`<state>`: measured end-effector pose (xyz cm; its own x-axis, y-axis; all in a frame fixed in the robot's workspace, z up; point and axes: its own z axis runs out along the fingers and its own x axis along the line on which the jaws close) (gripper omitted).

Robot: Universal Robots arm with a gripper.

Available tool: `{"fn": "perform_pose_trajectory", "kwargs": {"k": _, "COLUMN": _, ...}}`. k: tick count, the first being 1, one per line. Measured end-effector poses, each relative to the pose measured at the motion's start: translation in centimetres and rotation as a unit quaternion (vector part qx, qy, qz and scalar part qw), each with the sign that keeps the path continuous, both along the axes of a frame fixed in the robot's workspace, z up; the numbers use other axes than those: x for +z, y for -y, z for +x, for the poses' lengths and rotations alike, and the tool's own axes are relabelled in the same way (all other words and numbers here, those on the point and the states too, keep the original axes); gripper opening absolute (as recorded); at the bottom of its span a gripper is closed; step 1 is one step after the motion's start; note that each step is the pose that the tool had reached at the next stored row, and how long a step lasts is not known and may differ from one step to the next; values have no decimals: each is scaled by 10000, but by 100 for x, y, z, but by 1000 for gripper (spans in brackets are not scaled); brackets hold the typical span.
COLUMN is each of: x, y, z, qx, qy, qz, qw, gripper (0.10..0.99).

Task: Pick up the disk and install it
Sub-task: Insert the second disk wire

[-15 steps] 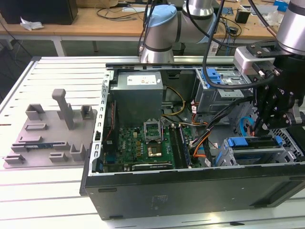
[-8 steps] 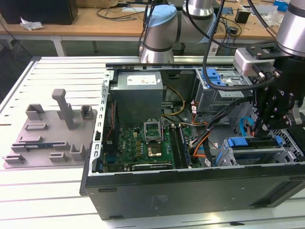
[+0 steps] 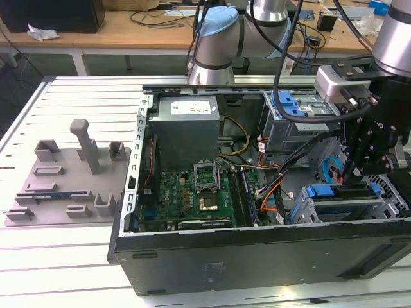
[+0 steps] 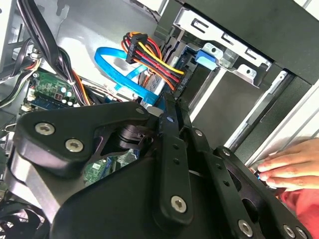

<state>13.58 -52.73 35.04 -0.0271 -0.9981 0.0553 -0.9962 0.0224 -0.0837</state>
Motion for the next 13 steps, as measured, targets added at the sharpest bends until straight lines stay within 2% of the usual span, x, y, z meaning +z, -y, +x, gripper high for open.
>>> {"fn": "perform_pose_trajectory", "kwargs": {"k": 13, "x": -31, "y": 5, "z": 0, "qx": 25, "qy": 0, "qz": 0, "qw": 10000, "gripper": 161}}
